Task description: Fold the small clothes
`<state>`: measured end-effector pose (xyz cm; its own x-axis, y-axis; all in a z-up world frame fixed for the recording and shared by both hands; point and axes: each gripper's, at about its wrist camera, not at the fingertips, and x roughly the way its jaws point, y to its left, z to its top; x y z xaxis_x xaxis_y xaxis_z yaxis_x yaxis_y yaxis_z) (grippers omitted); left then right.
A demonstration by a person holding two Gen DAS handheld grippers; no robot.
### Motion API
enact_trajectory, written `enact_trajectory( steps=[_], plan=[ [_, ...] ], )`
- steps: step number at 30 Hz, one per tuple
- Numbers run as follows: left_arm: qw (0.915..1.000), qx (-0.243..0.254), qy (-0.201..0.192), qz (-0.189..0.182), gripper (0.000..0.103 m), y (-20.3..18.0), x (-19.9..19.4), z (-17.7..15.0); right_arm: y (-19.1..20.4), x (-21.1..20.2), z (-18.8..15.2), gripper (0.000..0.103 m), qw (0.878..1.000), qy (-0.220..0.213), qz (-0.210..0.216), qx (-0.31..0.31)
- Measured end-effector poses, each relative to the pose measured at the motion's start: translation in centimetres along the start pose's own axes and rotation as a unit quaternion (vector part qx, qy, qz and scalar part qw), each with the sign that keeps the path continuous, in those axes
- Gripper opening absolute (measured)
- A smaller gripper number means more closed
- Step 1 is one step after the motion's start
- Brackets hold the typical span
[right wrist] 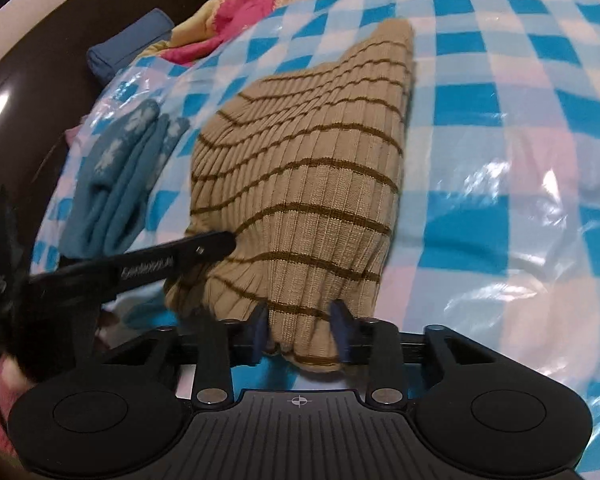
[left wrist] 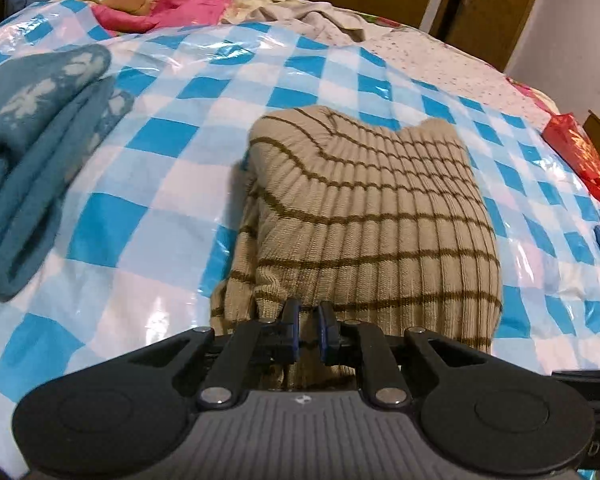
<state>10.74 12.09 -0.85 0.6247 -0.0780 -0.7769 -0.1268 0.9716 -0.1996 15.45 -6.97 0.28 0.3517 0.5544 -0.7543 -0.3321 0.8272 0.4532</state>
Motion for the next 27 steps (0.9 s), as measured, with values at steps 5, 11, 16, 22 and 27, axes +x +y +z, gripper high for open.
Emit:
enact_trajectory(
  steps=[5,11,16,22,27],
  plan=[
    [0.9996,0.016,-0.008,0.020,0.025,-0.9,-1.2,0.4,-1.3,-1.8,-0.3,0.034,1.000,0.004,0.026,0.009],
    [0.9960,0.063,-0.050,0.040,0.025,-3.0,-2.9,1.7,-2.1,-4.4,-1.1,0.034,0.999,-0.034,0.032,0.013],
    [0.9941,0.086,-0.044,0.049,0.026,-3.7,-1.3,3.0,-1.0,-3.7,-0.6,0.034,0.998,-0.047,0.041,-0.001],
    [0.9940,0.089,-0.008,0.063,0.026,-2.1,0.9,2.4,-0.5,-1.3,-0.9,0.033,1.000,-0.010,0.015,-0.018],
    [0.9944,0.089,-0.026,0.050,0.026,-2.2,-0.7,2.5,-0.9,-4.0,-0.2,0.035,0.999,-0.039,0.011,-0.025]
  ],
)
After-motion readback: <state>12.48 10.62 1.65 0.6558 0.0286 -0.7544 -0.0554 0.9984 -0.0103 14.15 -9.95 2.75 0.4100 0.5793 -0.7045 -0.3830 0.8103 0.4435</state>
